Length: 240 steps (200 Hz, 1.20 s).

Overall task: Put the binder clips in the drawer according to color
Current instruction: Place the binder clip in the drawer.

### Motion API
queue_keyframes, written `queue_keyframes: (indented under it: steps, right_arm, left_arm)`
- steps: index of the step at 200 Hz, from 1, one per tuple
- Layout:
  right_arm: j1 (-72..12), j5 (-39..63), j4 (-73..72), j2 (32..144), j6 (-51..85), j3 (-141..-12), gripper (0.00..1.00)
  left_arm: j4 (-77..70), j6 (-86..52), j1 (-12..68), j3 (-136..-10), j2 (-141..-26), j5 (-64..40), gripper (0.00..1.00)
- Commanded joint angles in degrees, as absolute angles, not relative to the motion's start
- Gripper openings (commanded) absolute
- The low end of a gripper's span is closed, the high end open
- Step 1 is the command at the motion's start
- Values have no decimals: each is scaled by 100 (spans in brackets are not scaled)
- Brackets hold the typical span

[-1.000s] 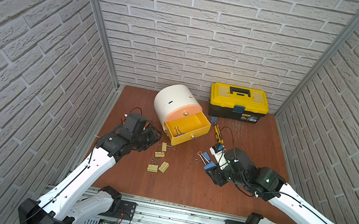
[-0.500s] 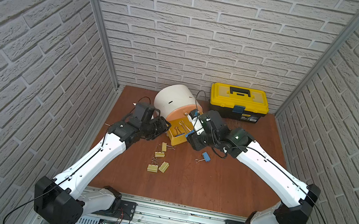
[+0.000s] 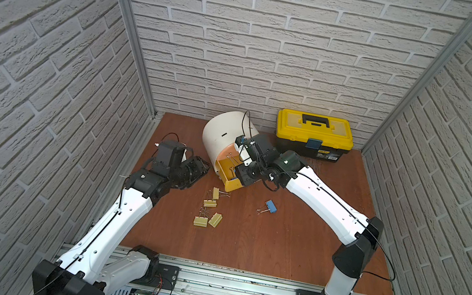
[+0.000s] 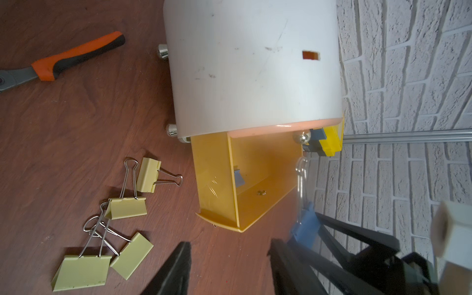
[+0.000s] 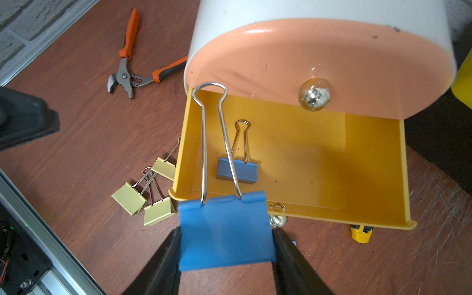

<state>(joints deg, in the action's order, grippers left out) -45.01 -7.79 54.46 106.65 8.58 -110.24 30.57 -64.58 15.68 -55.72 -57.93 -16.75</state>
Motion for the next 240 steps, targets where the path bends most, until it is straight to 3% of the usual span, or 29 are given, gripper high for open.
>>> queue_keyframes:
  steps: [1,60,102,127,173,240]
  right_arm:
    - [-4430,-855,5453,10830,993,-11302,42]
    - [-4343,-1000,5493,11162,1138,-11570,45]
    - [-4325,-1048,5415,11095,1176,-11566,66]
    - [-4324,-1089,5354,10989,1212,-11566,73]
    - [-4286,-1278,5195,10502,1324,-11202,73]
    - [-3702,-1160,4527,8988,1783,-8982,67]
  left_arm:
    - [3067,-6423,1504,-5468,-5670,-1793,55]
    - [3197,-6407,1433,-5388,-5507,-1855,55]
    - [3222,-6416,1408,-5332,-5458,-1889,55]
    - [3219,-6407,1409,-5352,-5492,-1919,55]
    - [3255,-6347,1401,-5506,-5589,-1953,55]
    - [3467,-6301,1314,-5442,-5419,-1965,55]
